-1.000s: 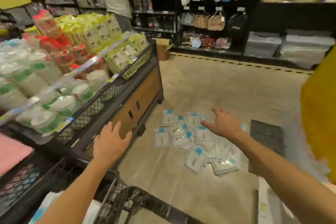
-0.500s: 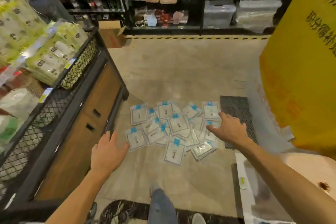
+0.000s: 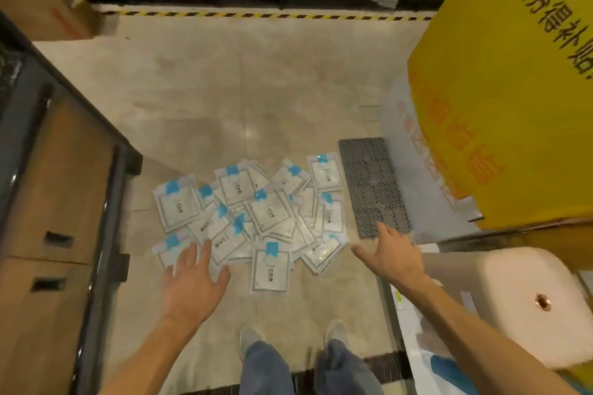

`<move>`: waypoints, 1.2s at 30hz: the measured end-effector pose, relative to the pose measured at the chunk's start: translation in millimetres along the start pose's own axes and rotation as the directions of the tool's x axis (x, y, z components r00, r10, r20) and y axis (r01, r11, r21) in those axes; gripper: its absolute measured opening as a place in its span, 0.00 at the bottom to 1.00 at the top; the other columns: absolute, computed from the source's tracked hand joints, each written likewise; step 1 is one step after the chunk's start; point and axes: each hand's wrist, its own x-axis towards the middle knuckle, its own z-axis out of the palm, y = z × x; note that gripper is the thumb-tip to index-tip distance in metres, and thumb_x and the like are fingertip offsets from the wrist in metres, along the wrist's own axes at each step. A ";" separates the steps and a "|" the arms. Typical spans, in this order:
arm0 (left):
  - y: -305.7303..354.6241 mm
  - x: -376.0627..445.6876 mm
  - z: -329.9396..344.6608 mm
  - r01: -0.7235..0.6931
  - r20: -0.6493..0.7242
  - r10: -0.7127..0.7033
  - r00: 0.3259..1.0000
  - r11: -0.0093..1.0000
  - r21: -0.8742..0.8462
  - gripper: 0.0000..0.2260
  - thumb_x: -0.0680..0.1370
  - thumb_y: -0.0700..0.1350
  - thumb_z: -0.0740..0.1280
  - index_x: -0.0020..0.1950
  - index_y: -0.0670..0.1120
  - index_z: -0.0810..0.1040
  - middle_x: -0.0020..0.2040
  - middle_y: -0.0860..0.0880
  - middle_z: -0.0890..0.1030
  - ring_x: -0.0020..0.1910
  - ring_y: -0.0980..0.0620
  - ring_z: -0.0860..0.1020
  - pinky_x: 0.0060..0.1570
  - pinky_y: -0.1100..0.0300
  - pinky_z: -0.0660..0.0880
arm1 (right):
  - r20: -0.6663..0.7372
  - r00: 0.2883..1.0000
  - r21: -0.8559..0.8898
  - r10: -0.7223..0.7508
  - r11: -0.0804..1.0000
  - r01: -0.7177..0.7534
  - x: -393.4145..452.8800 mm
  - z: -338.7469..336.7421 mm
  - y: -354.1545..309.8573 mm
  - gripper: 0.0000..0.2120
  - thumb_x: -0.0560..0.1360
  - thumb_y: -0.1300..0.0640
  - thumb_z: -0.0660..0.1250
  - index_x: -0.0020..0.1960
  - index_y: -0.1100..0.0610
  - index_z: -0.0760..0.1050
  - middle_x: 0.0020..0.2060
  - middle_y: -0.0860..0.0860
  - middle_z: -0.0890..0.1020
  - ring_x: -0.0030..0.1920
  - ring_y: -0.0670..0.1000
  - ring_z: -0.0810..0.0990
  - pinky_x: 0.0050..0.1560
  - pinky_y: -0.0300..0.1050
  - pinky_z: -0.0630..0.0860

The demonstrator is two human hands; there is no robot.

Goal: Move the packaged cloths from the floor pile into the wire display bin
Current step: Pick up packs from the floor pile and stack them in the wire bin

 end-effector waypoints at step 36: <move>0.8 356.0 606.9 0.449 0.216 -0.394 0.893 0.767 -0.459 0.35 0.67 0.62 0.80 0.62 0.41 0.74 0.58 0.40 0.80 0.60 0.37 0.78 0.53 0.46 0.77 | 0.358 0.708 0.748 0.608 0.267 -0.608 444.1 619.5 59.8 0.52 0.61 0.35 0.82 0.71 0.64 0.65 0.64 0.58 0.79 0.61 0.62 0.81 0.62 0.57 0.80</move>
